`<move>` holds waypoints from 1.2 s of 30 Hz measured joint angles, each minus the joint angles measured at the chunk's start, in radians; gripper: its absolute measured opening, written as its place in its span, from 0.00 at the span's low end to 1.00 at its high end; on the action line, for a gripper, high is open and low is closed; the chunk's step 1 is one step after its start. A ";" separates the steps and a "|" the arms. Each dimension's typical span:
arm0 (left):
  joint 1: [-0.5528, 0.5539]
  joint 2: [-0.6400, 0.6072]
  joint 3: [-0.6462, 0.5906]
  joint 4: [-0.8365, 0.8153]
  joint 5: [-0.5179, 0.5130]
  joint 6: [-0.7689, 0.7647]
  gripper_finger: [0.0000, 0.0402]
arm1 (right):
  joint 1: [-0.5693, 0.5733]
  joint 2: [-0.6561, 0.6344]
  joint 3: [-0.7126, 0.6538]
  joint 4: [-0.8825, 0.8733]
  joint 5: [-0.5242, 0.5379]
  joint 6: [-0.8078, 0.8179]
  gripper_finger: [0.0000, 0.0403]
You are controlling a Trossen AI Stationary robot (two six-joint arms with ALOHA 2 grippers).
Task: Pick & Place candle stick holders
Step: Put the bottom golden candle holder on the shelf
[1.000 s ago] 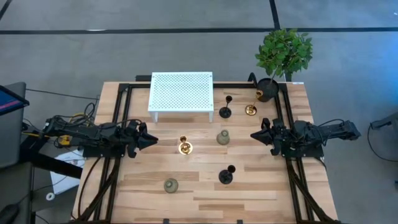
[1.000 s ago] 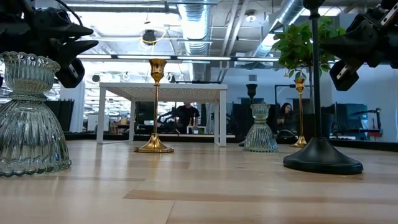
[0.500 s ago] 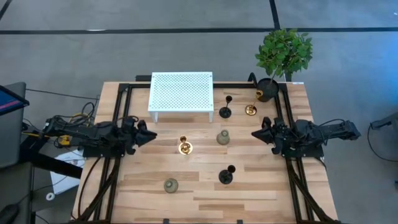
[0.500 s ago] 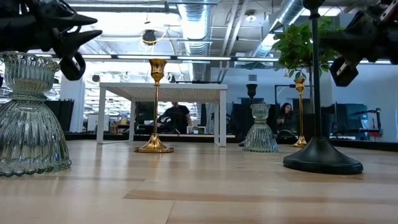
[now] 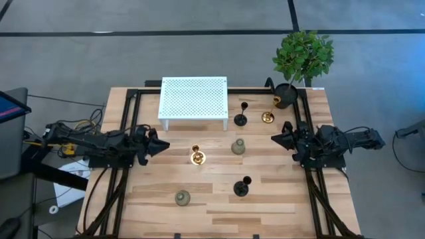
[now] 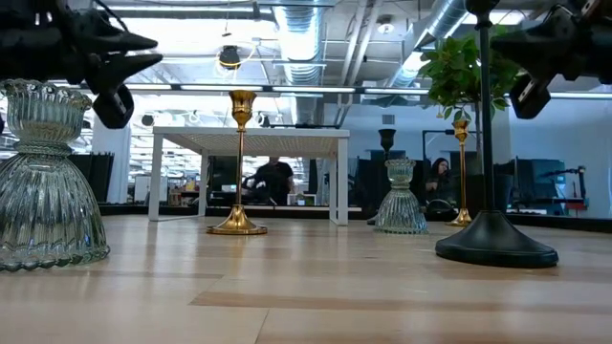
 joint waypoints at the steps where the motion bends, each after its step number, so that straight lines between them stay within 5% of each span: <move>1: 0.000 0.027 0.015 0.001 0.000 0.000 0.15 | -0.001 0.000 0.005 -0.001 0.000 0.000 0.00; 15: 0.000 0.348 0.326 0.007 0.080 0.336 0.02 | 0.000 0.037 0.082 -0.004 0.027 -0.011 0.00; 36: 0.000 0.356 0.329 -0.191 0.014 0.266 0.01 | 0.000 0.610 0.433 -0.094 0.051 -0.220 0.00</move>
